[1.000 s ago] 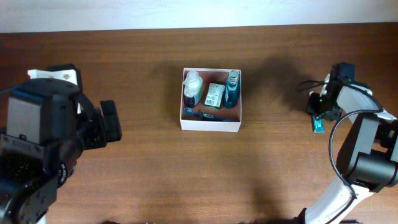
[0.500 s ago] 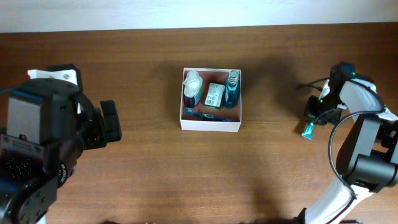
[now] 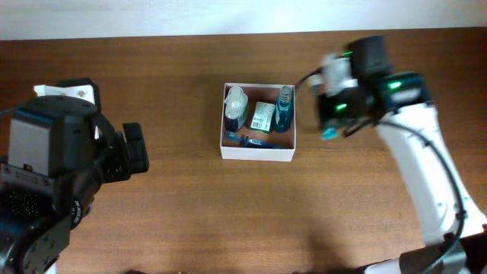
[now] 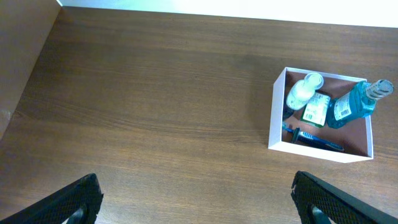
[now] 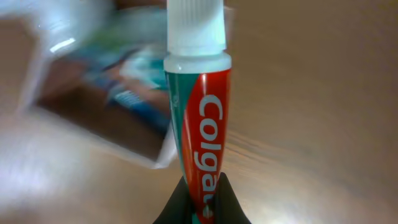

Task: Pack container
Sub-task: 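Lay the toothpaste tube in the pink box with the right gripper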

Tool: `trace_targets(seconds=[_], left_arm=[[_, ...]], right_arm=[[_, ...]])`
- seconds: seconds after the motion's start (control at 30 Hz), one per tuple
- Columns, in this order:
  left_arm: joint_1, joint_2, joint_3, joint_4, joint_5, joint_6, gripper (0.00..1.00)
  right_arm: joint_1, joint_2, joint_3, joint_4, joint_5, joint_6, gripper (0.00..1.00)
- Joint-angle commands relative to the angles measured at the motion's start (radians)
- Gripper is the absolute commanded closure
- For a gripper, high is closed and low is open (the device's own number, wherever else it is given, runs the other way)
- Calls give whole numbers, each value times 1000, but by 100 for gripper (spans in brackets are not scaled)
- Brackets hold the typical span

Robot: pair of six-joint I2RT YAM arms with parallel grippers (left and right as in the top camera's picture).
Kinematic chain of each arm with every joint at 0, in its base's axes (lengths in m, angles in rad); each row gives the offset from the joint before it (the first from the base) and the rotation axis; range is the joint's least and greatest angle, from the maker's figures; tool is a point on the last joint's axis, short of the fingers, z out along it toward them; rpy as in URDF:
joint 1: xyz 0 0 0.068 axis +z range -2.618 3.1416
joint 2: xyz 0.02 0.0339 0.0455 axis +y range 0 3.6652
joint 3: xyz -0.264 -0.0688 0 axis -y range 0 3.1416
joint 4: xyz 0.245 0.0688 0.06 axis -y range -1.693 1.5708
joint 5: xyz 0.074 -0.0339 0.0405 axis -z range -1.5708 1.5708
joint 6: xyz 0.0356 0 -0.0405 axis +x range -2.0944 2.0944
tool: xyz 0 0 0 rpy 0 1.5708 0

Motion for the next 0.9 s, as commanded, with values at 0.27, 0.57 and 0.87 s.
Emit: trace_targets(seconds=[0.27,0.57,0.87], left_arm=[[6,0,-2,0,-14,1,0],[6,0,-2,0,-14,1,1],[6,0,-2,0,-14,1,1]], right_arm=[[250,193,-30,153,72,-669,96],[252,291,-19,198,203,-676,52],[212,114,96,47,203,-185,51]])
